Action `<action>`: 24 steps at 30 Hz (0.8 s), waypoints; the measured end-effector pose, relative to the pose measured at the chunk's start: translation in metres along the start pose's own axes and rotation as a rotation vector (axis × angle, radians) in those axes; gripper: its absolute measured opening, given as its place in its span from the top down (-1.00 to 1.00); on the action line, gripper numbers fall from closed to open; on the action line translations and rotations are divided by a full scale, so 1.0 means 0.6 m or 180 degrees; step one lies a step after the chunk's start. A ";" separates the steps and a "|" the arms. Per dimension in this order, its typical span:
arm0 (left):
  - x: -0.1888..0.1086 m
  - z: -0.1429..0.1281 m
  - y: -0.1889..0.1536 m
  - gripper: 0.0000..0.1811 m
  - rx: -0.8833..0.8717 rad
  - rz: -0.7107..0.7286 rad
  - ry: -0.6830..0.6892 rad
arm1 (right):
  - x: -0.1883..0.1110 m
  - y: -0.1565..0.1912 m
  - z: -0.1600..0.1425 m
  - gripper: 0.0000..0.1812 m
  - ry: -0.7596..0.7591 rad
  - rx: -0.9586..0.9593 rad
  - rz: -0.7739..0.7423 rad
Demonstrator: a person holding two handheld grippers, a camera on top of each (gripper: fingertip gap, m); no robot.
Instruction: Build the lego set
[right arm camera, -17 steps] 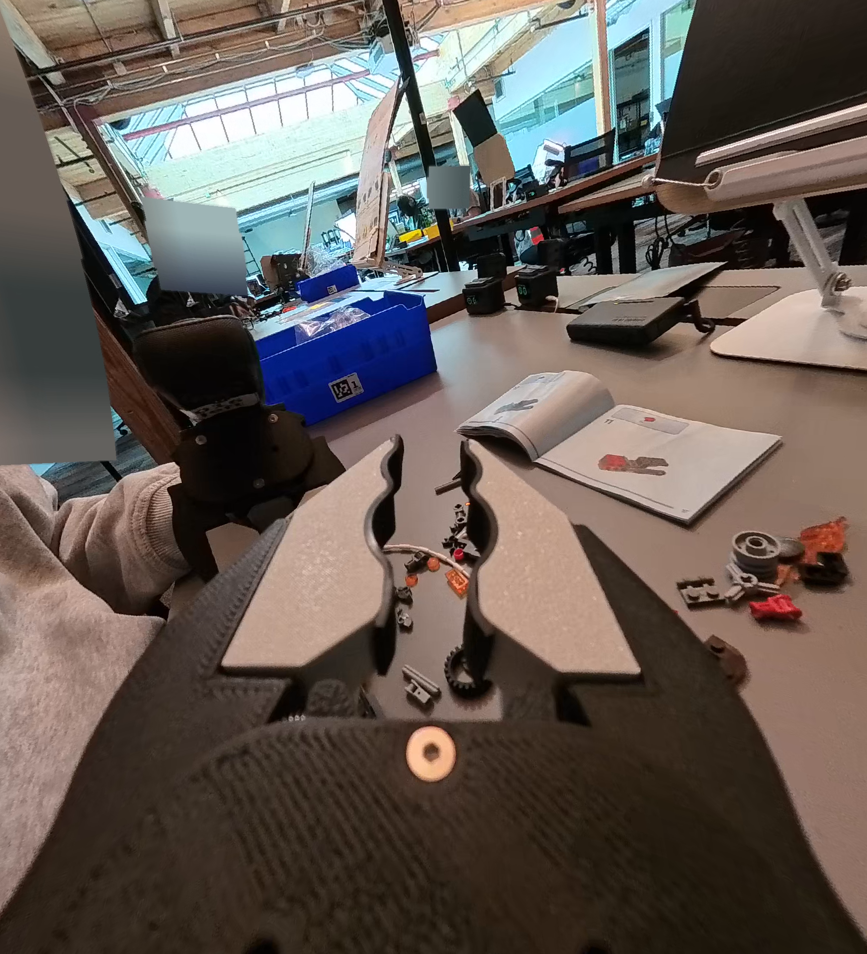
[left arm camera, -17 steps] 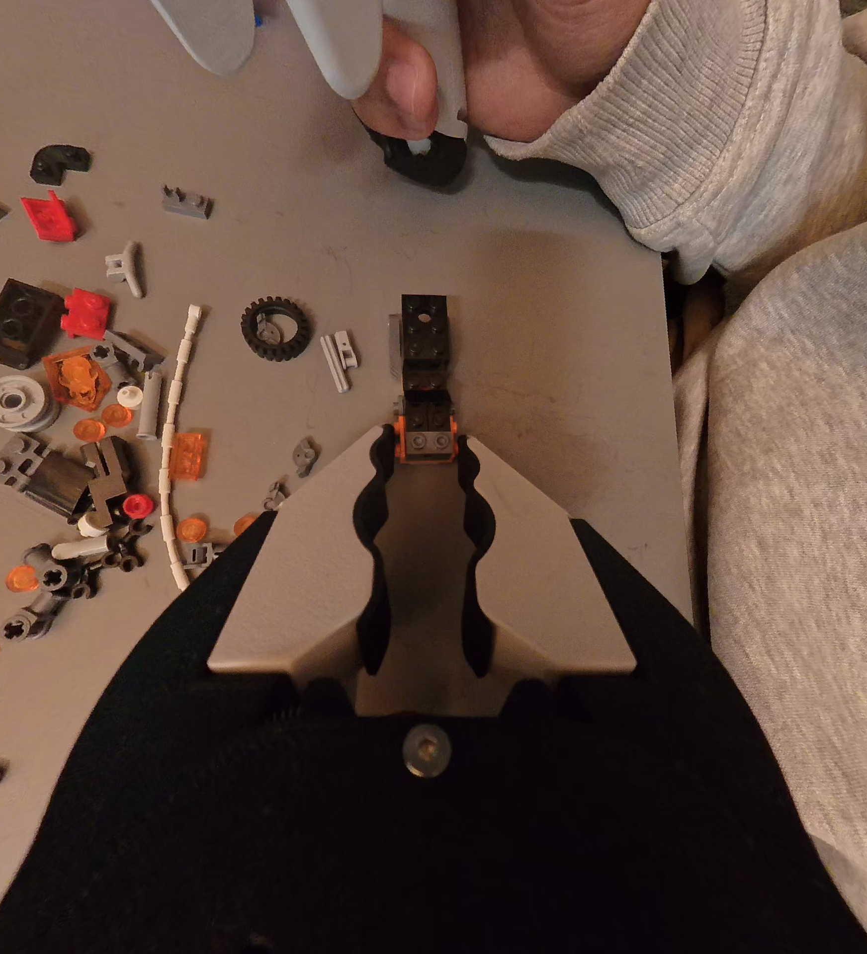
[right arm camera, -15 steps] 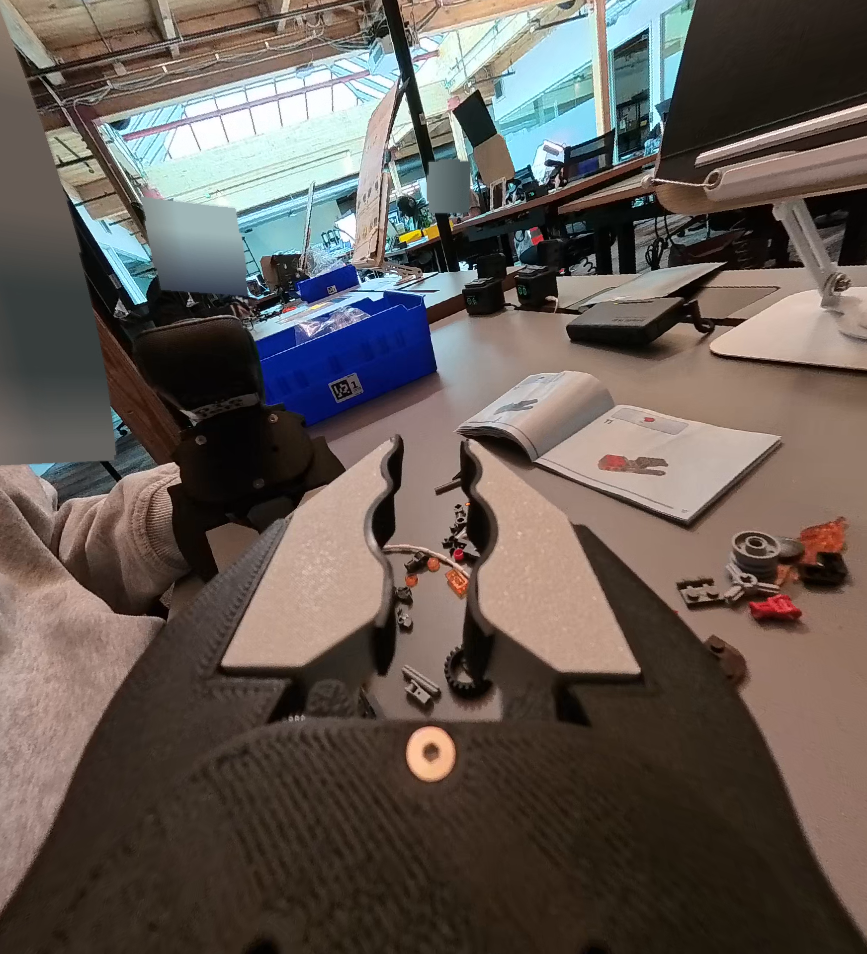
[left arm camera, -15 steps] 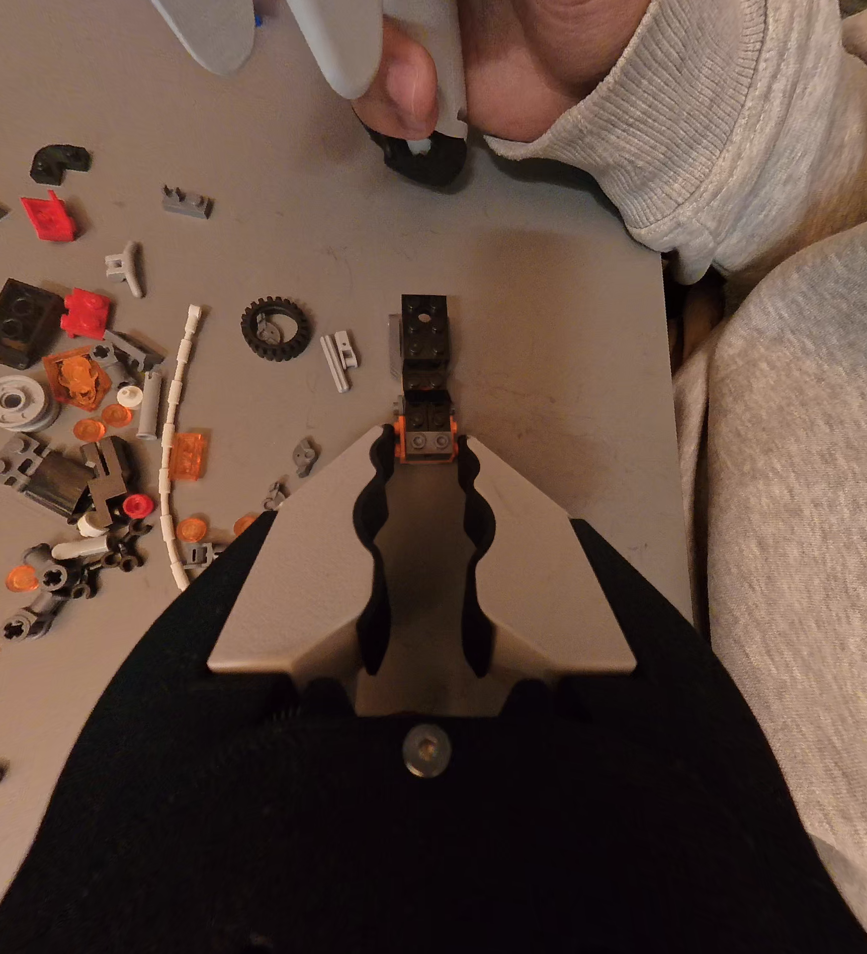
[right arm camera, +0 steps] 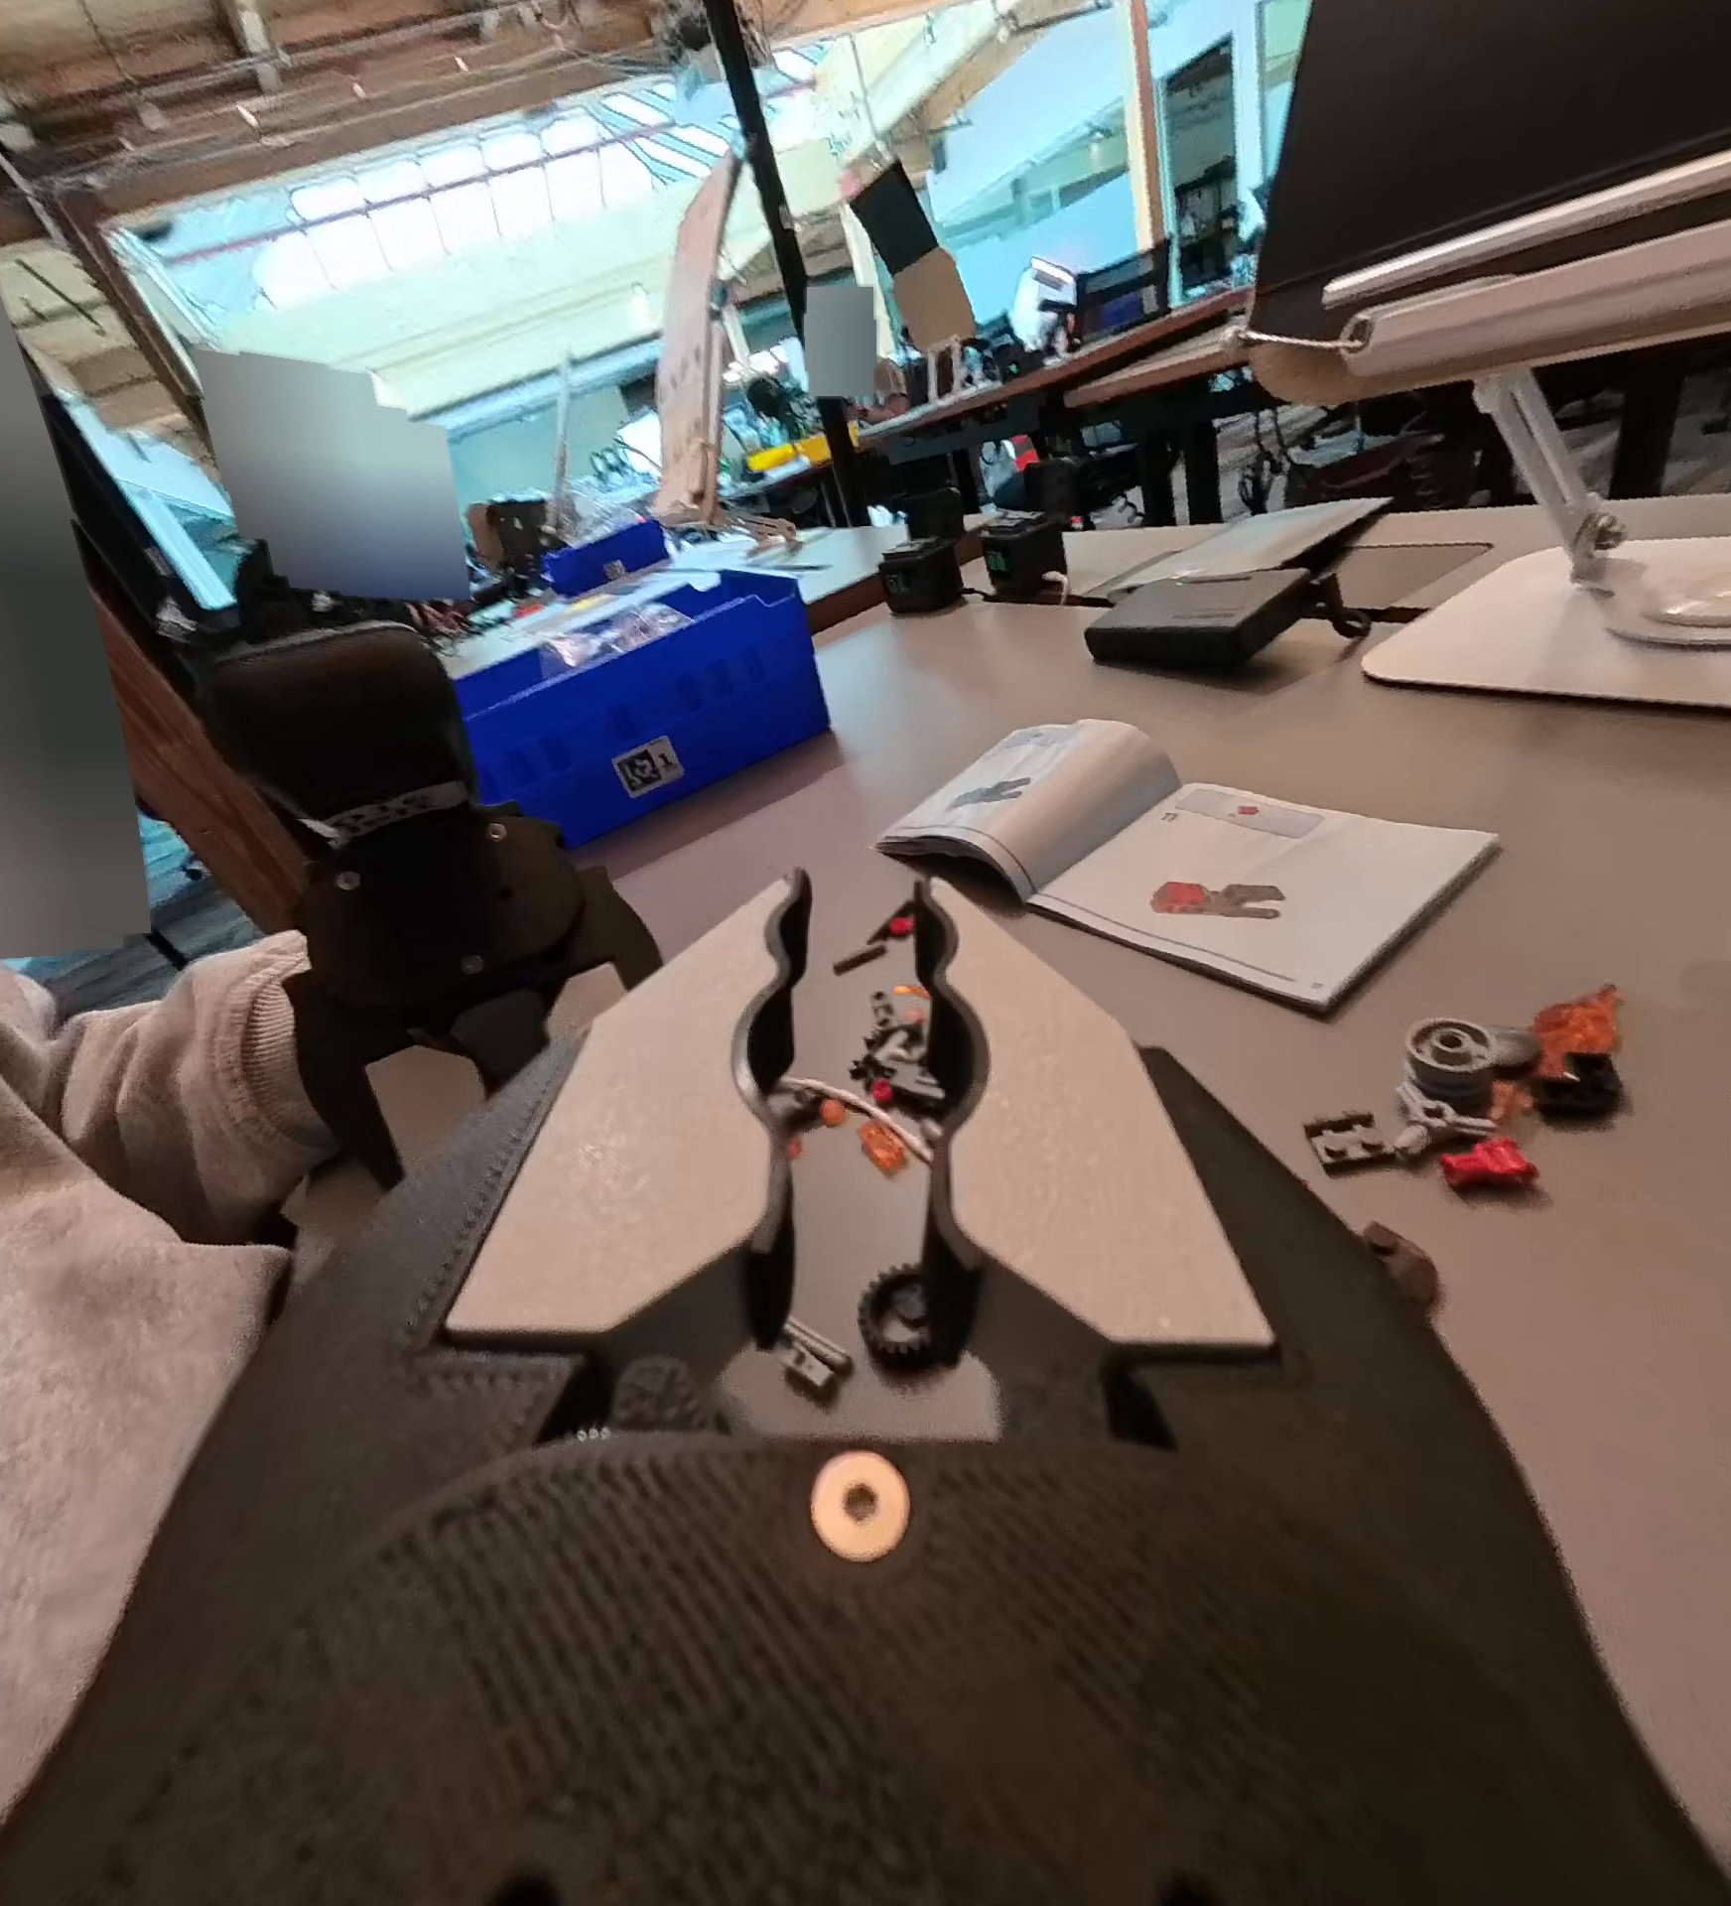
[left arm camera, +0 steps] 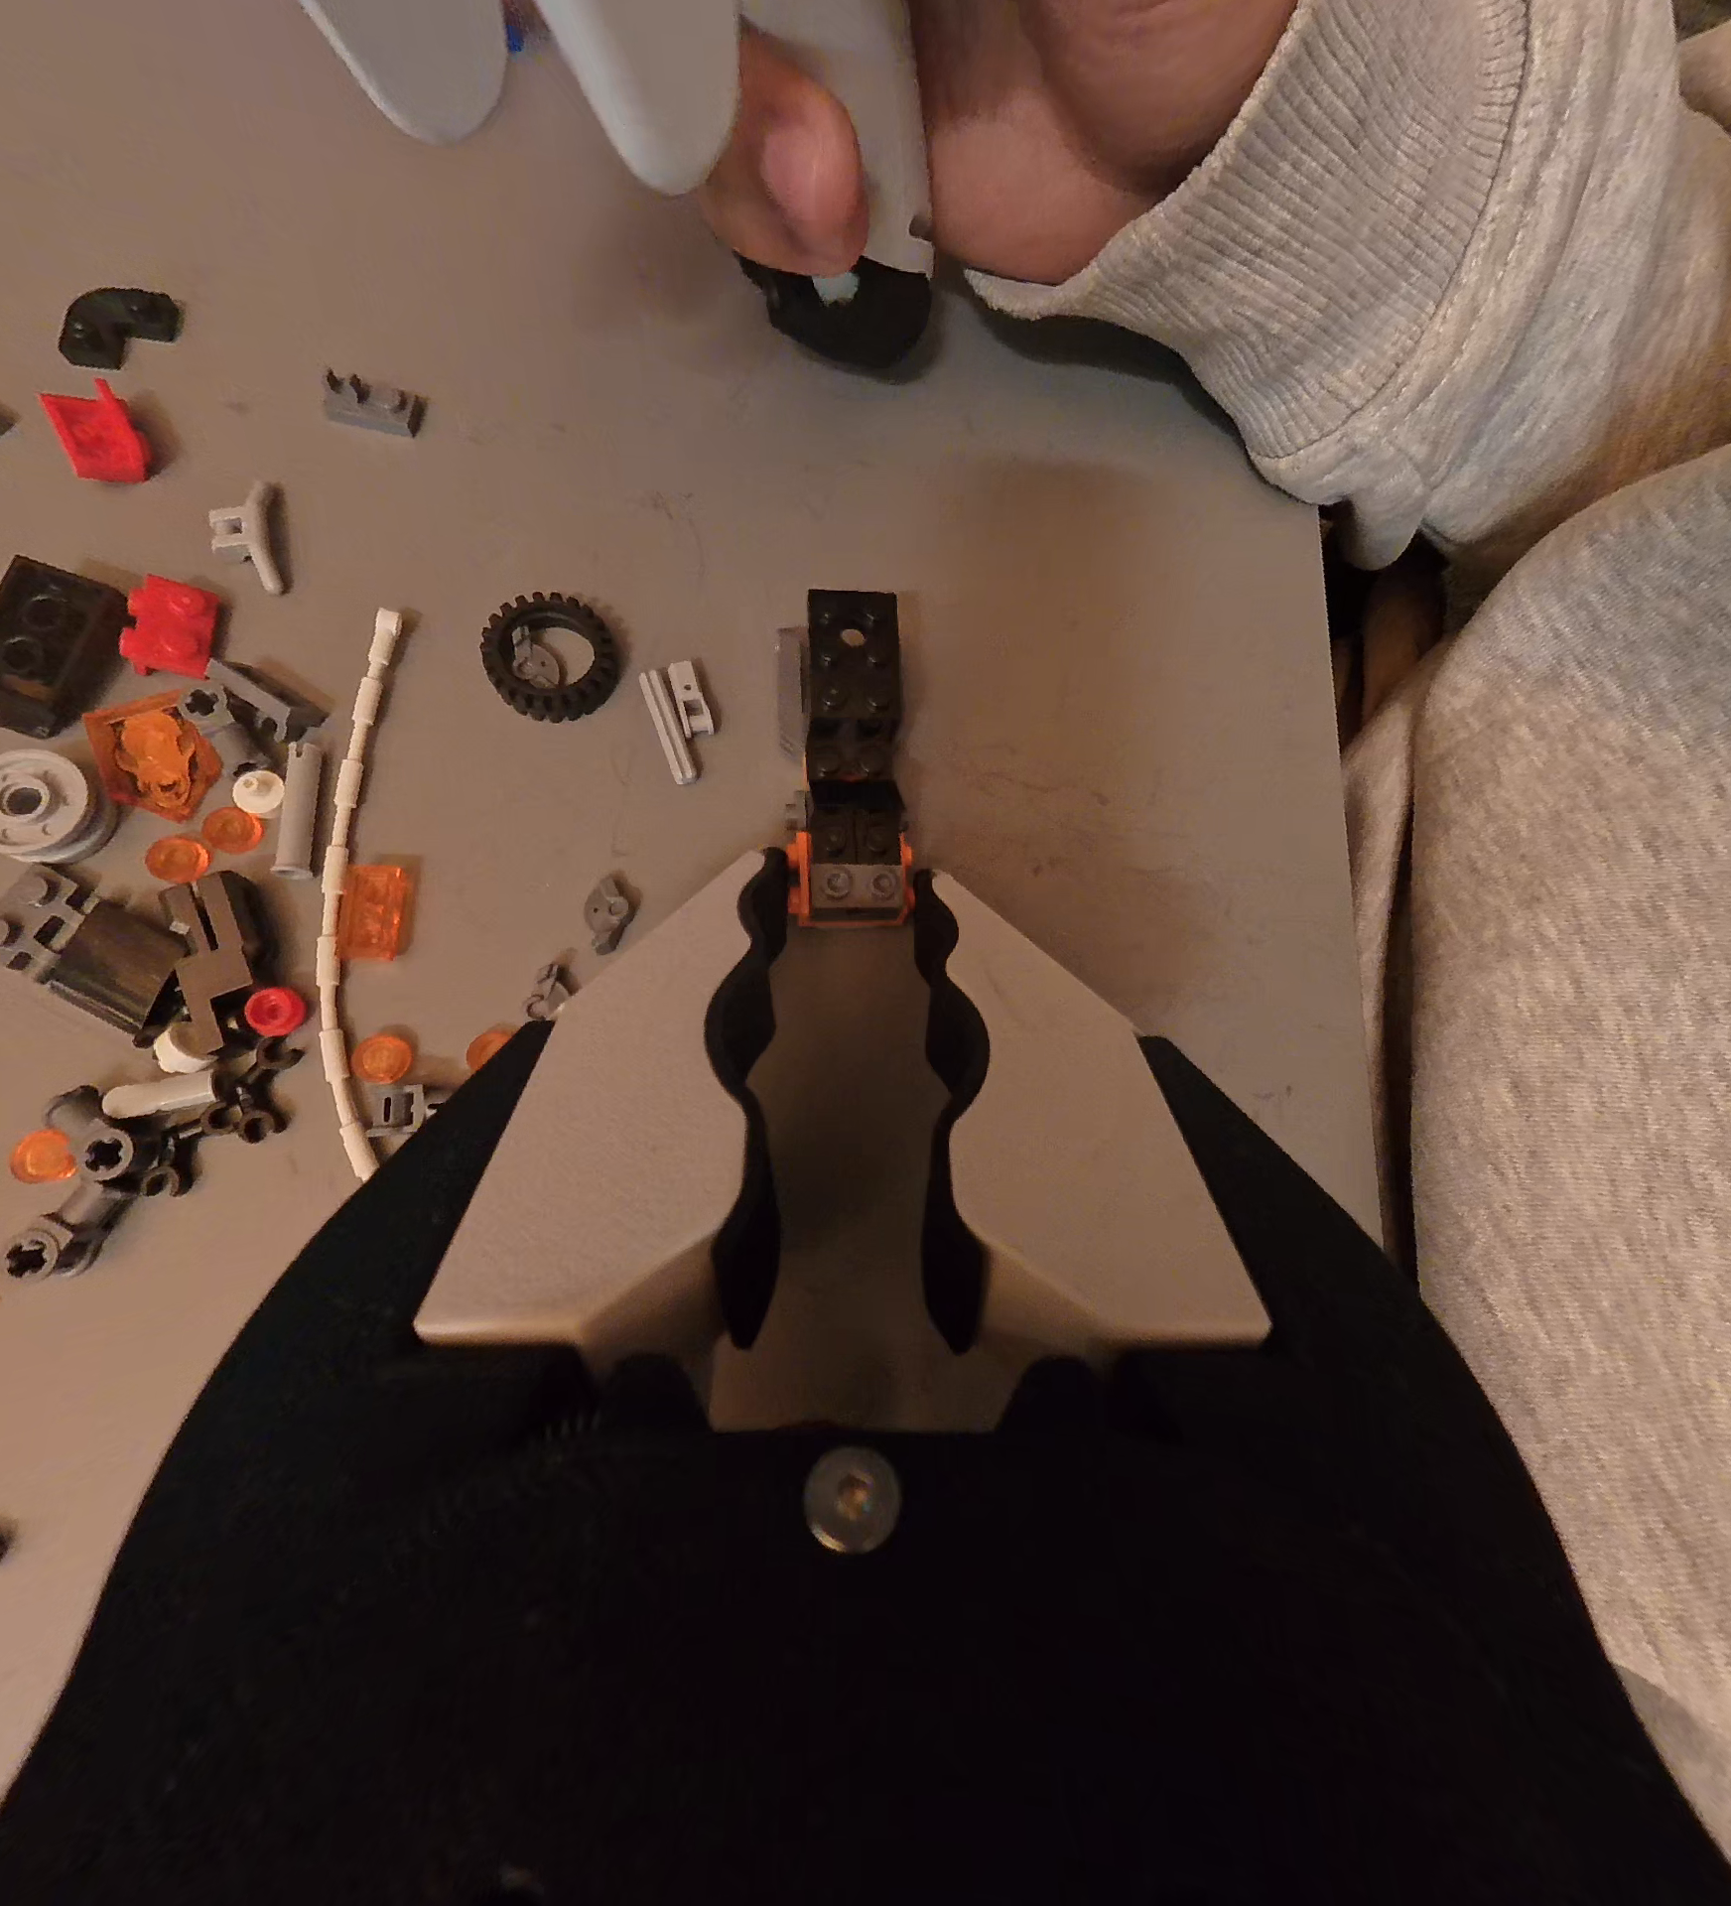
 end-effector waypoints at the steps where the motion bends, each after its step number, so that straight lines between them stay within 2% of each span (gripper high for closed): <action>1: 0.000 0.000 0.000 0.75 0.0000 0.0000 0.0000 | 0.000 -0.004 -0.003 0.81 0.0065 -0.0053 -0.0094; 5: 0.000 0.000 0.000 0.75 -0.0001 -0.0001 0.0000 | -0.004 -0.023 -0.017 0.84 0.0489 -0.0412 -0.0593; 15: 0.000 0.000 0.000 0.74 -0.0006 -0.0003 -0.0001 | -0.002 -0.053 -0.060 0.77 0.1600 -0.1171 -0.1391; 21: 0.000 0.000 0.001 0.74 -0.0028 -0.0016 -0.0004 | -0.007 -0.081 -0.058 0.60 0.1672 -0.0885 -0.1604; 24: 0.000 0.000 0.001 0.74 -0.0027 -0.0015 -0.0004 | -0.001 -0.089 -0.063 0.61 0.1790 -0.0836 -0.1641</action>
Point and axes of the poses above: each gripper's, where its closed fingertips meet, x out along the fingers, z out of its top, y = z × x across the jaws, the point moved 8 cm from there along -x, back along the fingers, and after that the axes turned 14 degrees about -y, right-handed, at the moved point
